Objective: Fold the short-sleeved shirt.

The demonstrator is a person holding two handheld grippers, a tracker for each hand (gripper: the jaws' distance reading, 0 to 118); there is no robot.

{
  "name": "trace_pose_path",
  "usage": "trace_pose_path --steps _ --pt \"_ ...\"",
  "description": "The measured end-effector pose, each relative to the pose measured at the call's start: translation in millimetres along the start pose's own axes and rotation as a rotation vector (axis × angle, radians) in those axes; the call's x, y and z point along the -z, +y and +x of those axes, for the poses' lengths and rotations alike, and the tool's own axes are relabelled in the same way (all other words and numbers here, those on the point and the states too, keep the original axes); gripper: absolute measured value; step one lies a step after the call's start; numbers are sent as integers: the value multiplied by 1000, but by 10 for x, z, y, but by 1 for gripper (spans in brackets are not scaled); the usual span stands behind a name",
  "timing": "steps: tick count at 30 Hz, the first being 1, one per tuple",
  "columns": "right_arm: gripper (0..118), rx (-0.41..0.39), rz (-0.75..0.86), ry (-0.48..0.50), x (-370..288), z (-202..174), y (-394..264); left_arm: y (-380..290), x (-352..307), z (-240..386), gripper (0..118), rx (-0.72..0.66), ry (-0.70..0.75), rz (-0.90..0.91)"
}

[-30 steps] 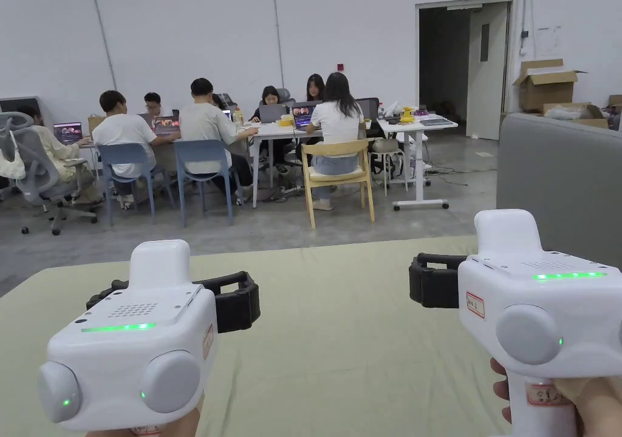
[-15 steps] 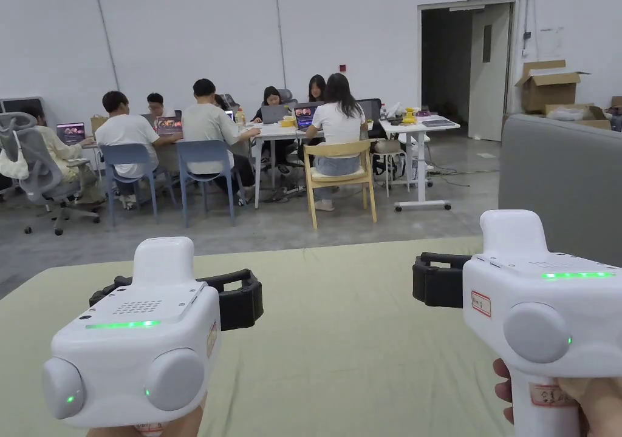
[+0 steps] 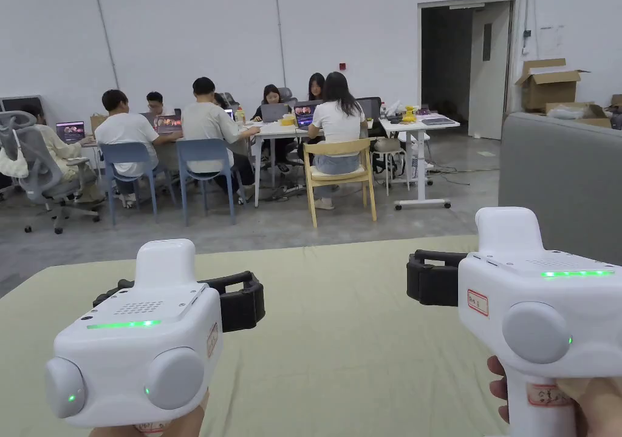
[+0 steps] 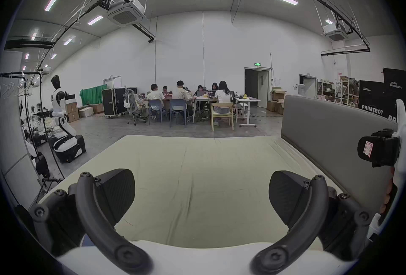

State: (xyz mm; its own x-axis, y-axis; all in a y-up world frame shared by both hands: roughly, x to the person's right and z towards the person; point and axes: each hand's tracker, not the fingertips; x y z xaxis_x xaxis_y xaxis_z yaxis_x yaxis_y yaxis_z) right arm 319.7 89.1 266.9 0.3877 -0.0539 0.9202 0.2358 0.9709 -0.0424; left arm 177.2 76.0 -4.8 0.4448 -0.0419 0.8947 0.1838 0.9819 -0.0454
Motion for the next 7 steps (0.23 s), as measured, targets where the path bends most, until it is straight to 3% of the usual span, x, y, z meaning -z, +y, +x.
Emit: trace_pose_path --steps 7 --pt "118 0 -9 -7 7 1 -25 18 -8 16 118 6 -6 5"
